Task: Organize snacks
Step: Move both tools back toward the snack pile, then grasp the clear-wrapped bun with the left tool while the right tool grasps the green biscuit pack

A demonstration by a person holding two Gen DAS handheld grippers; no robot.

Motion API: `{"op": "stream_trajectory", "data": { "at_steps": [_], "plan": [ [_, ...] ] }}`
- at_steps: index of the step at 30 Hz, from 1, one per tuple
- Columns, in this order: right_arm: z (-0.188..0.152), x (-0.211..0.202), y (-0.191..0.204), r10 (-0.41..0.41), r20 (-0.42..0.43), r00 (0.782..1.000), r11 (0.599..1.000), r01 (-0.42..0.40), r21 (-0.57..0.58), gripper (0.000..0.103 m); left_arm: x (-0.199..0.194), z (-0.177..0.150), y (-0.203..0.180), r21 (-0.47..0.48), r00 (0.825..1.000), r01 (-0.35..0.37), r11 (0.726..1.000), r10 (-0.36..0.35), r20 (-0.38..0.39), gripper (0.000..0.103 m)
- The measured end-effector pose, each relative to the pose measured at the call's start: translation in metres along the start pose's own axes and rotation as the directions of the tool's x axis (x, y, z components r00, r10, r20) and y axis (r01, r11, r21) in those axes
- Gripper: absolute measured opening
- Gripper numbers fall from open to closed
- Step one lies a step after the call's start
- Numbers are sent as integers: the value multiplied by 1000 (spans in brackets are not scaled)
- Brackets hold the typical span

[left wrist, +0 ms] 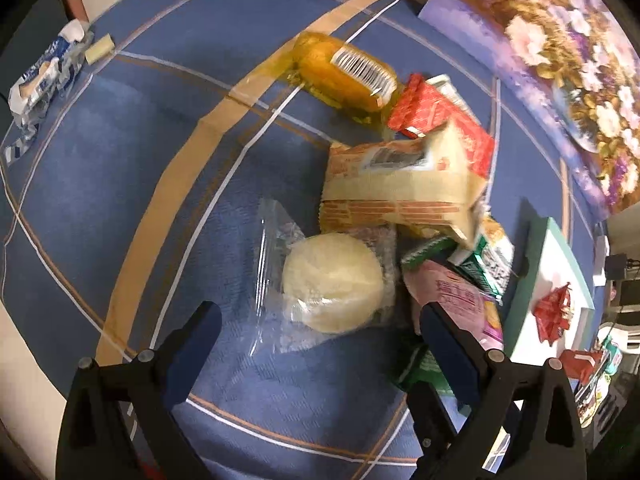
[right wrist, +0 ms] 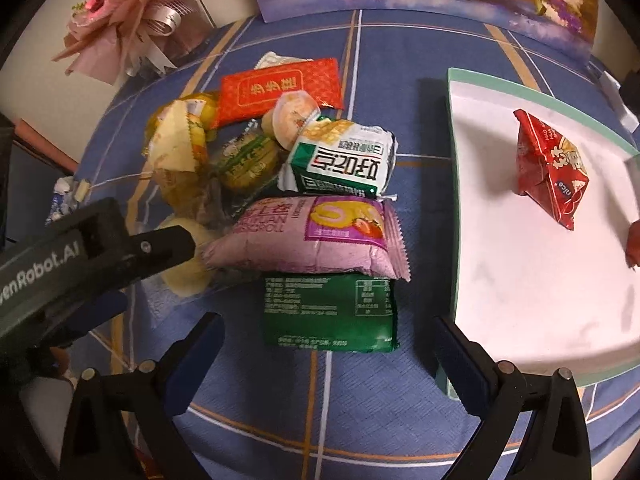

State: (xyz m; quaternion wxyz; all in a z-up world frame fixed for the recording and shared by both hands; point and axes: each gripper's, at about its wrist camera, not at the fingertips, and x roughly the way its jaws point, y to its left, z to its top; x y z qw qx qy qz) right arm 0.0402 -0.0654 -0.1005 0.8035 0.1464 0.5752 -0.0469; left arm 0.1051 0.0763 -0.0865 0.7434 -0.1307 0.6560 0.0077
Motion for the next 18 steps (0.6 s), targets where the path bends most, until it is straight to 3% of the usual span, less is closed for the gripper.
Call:
{"op": "stream_trajectory", "data": {
  "at_steps": [15,18],
  "plan": [
    [3,16,10,-36,10,999,997,36,-72,102,36,18,-1,-32,998,-6,999,4,-61,99],
    [3,17,13,-7,-2,1000,997,7,-72,101,34,20,6,-37,998,-16,999,14,-62,97]
  ]
}}
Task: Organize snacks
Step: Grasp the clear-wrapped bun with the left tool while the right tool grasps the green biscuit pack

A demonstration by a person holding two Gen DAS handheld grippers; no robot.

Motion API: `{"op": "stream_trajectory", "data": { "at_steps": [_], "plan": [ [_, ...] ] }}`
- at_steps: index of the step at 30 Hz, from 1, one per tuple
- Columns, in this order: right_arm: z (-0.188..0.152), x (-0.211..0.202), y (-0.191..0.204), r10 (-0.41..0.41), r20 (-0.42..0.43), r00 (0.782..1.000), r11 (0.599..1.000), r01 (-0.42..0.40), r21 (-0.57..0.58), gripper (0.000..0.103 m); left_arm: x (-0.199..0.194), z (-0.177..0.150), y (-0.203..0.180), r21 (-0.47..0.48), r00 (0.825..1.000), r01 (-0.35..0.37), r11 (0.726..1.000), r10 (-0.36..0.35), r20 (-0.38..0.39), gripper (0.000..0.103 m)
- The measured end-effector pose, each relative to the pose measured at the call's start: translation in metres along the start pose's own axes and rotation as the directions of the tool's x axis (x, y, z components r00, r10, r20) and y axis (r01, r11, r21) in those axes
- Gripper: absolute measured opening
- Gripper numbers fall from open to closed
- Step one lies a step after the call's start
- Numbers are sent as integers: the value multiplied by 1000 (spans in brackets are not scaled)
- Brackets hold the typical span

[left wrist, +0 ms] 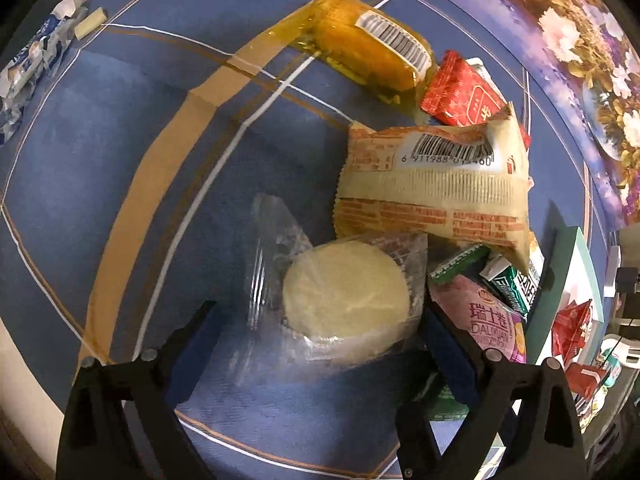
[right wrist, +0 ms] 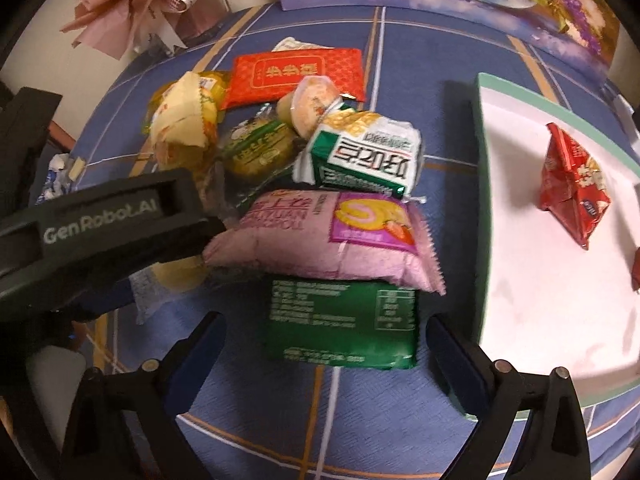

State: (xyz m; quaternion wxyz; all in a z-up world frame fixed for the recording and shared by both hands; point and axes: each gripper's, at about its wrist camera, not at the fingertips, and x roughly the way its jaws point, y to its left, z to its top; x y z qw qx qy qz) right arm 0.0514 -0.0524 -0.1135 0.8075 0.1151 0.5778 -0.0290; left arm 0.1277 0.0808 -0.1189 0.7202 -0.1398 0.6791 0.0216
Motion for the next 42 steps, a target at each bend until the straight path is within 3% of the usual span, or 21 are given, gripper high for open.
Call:
{"op": "stream_trajectory", "data": {
  "at_steps": [3,6,8,12,17,22,27,34,42],
  "plan": [
    [1,2,0,-4,1,1000,1000,4,-1,100,-2,3,10,-10,1000,2,1000,-2,3,93],
    [-1,5,0,-37,-11,999,999,37,-3,95,-1,6,18,-27,1000,12,1000,-12,-5,93],
    [-2,10,-2,-64,-13,998,998,64,-5,85,0,8,23,-40,1000,21,999,-21,-9,91],
    [0,11,-11,-66,-15,998,998,66,-6,83,1,7,33,-43,999,37,998,-38,-13,84],
    [-1,12,-13,-103,-6,995,994,102,-29,74,-2,-3,19,-16,1000,16,1000,-16,-4,81],
    [-3,14,-10,-107,-4,994,994,107,-36,74,4,-1,0,22,1000,-18,1000,18,-2,80],
    [-4,12,-9,-102,-9,995,994,102,-29,71,2,-3,-6,27,1000,-18,999,18,5,72],
    [0,-7,-12,-53,4,999,998,53,-17,71,-25,-16,-1,3,1000,18,1000,-18,26,67],
    [3,-41,-23,-7,44,999,1000,7,-2,71,-66,-30,-4,8,993,45,999,-46,105,66]
  ]
}}
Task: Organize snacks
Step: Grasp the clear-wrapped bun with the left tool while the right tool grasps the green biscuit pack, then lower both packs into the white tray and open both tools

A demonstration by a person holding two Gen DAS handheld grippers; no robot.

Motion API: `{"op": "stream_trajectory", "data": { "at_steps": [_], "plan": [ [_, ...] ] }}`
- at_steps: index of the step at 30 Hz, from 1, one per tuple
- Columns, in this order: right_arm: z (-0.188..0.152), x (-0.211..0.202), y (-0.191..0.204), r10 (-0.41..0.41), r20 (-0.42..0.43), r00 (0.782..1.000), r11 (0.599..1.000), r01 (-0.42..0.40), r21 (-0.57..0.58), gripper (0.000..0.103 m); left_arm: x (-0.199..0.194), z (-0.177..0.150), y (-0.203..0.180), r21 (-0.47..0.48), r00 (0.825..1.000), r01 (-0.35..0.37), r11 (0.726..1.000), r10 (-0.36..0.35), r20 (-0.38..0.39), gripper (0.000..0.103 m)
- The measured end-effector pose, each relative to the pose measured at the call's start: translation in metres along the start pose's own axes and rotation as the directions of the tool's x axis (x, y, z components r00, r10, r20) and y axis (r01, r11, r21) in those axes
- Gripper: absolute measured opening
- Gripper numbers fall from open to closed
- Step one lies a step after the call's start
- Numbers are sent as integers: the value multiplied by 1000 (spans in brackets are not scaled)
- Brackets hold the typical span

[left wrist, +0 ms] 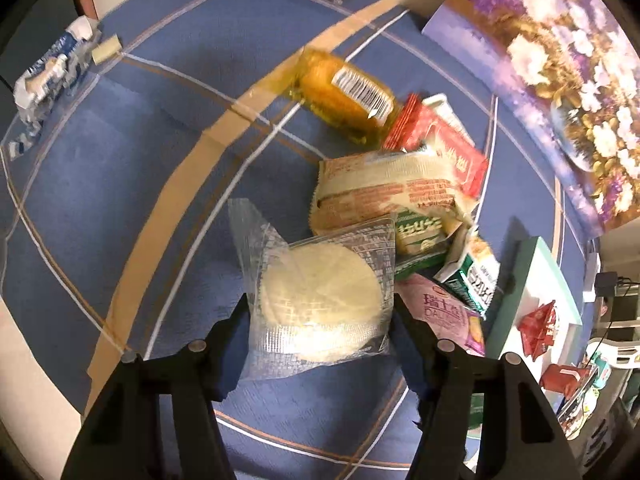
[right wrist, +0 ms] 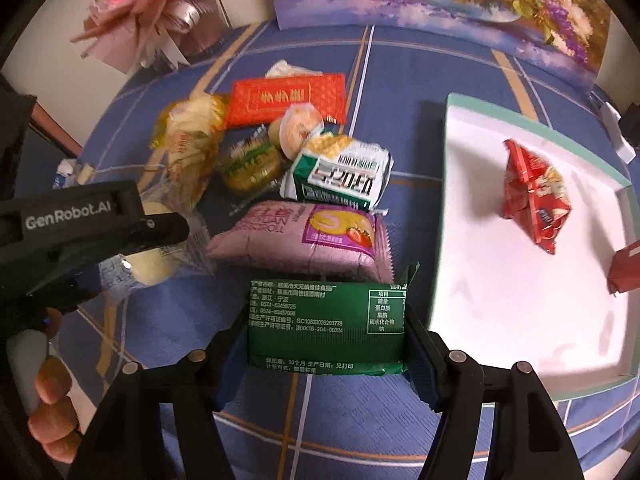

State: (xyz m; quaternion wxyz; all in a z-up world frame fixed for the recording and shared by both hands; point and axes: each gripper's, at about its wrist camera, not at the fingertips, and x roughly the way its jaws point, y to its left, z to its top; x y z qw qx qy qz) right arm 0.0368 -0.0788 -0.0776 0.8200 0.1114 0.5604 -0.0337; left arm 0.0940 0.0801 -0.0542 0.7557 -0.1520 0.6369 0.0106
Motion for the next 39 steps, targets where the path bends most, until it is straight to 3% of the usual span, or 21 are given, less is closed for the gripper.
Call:
{"op": "stream_trajectory", "data": {
  "at_steps": [10,19,23,31,39],
  "plan": [
    [-5,-36,-12,12,71,997,999,-15,50,71,-36,-5,5,10,996,28,1000,-29,89,66],
    [-9,-39,-43,-13,46,999,994,8,106,71,-30,-12,-18,44,995,39,998,-42,88,66],
    [-7,-45,-64,-66,55,996,986,57,156,71,-33,-21,-36,88,995,31,996,-39,95,66],
    [-15,-55,-149,-172,27,985,917,150,369,71,-30,-53,-100,248,996,38,968,-57,73,66],
    [-37,-71,-223,-214,15,977,814,170,555,72,-22,-104,-172,438,998,13,899,-38,48,66]
  ]
}}
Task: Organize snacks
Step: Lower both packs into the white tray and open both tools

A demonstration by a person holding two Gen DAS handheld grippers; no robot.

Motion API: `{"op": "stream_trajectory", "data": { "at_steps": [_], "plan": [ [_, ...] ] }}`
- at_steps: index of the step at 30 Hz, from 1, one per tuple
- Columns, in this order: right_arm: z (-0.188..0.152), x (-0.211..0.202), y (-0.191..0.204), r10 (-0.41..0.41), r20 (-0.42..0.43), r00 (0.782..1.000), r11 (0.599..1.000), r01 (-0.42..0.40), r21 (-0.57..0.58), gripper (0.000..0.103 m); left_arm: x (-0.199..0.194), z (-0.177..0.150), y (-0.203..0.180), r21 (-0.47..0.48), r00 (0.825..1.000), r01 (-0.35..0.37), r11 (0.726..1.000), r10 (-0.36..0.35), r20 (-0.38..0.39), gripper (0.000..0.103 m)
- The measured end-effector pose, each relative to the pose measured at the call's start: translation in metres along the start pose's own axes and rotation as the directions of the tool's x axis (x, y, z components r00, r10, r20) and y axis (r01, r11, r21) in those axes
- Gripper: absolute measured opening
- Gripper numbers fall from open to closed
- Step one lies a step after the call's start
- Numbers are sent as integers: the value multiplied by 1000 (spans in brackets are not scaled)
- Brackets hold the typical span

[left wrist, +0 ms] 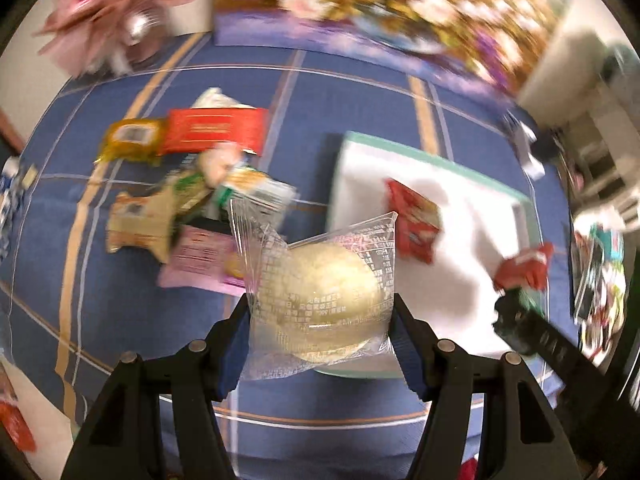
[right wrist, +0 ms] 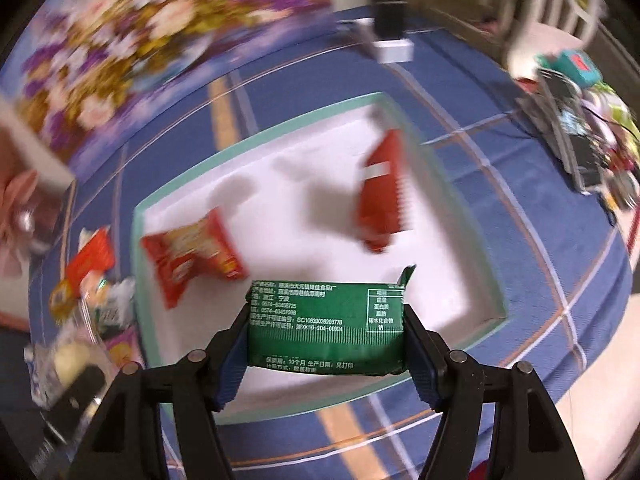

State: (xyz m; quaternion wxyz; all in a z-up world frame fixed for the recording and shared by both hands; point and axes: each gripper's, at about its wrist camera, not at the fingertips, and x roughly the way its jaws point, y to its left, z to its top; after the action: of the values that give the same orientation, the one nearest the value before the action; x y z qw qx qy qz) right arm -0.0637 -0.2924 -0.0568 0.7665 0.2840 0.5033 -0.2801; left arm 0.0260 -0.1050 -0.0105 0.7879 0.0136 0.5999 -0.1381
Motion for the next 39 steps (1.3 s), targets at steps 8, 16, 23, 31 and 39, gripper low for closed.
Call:
{"op": "stream_trajectory", "data": {
  "at_steps": [8,16,23,31,39],
  "plan": [
    [6,-2,-28,-4,8,1000,998,4,58,72,18,-17,-57,144,999,-19,989,23,-28,66],
    [5,3,-28,10,-7,1000,998,-10,62,72,40,-17,-60,144,998,-42,989,50,-50,66],
    [5,6,-28,9,-22,1000,998,-8,64,72,40,-15,-60,135,999,-11,991,18,-50,78],
    [4,9,-28,7,-41,999,998,-4,70,72,40,-7,-50,92,997,-29,995,35,-64,78],
    [3,11,-22,-3,-39,999,999,5,52,88,38,0,-22,2,993,-109,994,109,-40,93]
  ]
}}
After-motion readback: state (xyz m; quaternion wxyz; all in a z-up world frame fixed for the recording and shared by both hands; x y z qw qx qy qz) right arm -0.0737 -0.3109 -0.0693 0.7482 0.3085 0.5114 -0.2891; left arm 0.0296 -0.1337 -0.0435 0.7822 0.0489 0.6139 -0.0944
